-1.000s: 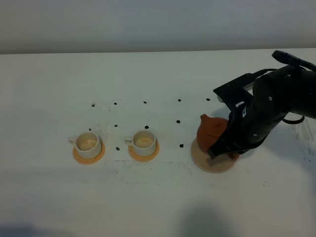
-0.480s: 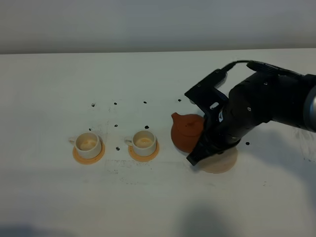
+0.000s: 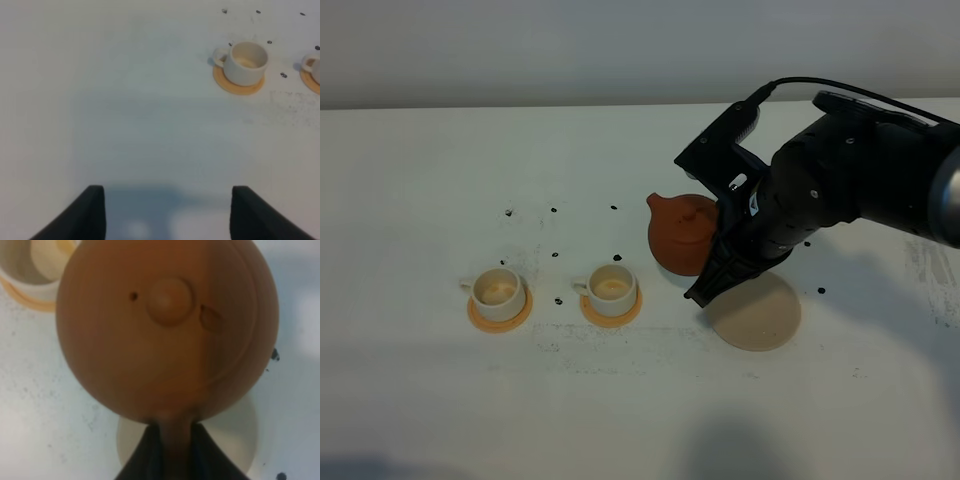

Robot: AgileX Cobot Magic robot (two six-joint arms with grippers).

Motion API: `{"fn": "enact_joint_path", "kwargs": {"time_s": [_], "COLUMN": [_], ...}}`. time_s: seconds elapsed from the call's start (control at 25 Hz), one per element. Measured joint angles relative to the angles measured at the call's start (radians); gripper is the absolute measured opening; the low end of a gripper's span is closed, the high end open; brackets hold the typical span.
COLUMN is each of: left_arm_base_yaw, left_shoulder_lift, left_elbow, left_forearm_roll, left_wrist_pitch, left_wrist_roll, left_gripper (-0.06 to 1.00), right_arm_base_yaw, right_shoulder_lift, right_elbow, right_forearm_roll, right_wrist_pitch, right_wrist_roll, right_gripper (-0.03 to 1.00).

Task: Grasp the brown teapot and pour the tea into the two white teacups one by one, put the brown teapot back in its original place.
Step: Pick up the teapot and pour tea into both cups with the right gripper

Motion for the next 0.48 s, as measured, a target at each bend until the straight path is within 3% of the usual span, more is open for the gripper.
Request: {"fn": "enact_joint_path", "kwargs": {"time_s": [0.48], "left_arm_base_yaw": [0.000], "left_shoulder_lift": [0.000], "left_elbow": [0.000], "left_forearm_roll": [0.000], "left_wrist_pitch": [0.000], "left_wrist_roll": [0.000], "left_gripper": [0.54], "right_arm_base_yaw": [0.051], "right_shoulder_lift": [0.076], "right_elbow": [0.000], "right_forearm_roll": [-0.074], "right_wrist_pitch": [-0.006], "right_wrist_roll": [-0.065], "right_gripper": [0.12]}}
